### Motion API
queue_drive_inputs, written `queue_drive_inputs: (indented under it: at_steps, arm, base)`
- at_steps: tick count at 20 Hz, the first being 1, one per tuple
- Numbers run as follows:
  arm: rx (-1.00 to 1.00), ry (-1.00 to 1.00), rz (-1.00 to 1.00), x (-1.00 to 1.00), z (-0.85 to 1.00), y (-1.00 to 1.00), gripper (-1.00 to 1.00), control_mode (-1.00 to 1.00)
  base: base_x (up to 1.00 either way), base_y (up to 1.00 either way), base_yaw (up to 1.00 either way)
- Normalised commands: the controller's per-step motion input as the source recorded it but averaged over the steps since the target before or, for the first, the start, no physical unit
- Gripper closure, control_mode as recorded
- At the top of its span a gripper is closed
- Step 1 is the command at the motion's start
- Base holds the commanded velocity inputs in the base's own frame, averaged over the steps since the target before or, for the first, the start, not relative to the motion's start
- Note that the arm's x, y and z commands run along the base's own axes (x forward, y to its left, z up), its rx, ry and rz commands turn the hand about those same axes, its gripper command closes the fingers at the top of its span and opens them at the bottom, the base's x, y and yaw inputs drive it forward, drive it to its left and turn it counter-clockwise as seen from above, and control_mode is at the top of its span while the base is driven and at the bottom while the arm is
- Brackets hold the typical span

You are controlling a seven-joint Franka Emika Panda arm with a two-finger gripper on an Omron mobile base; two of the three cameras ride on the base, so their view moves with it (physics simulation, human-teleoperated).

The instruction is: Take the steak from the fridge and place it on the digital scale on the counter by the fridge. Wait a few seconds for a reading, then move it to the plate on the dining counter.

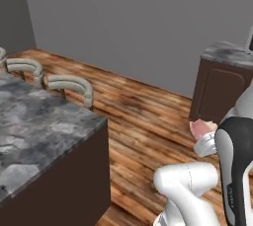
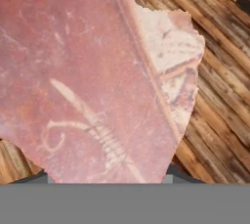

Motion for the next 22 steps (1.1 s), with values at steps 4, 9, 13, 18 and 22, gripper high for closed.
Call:
queue_drive_inputs:
  at_steps: [4,9,13,18,22]
  arm:
    - [0.00,0.00,0.00,0.00,0.00,0.00,1.00,1.00]
    - [0.00,0.00,0.00,0.00,0.00,0.00,1.00,1.00]
    - [0.00,0.00,0.00,0.00,0.00,0.00,1.00,1.00]
    - [0.00,0.00,0.00,0.00,0.00,0.00,1.00,1.00]
    - [0.00,0.00,0.00,0.00,0.00,0.00,1.00,1.00]
  base:
    - [1.00,-1.00,0.00]
    - [1.00,-1.00,0.07]
    - [1.00,-0.90,0.21]
    - [1.00,-0.75,0.29]
    - [1.00,-0.70,0.31]
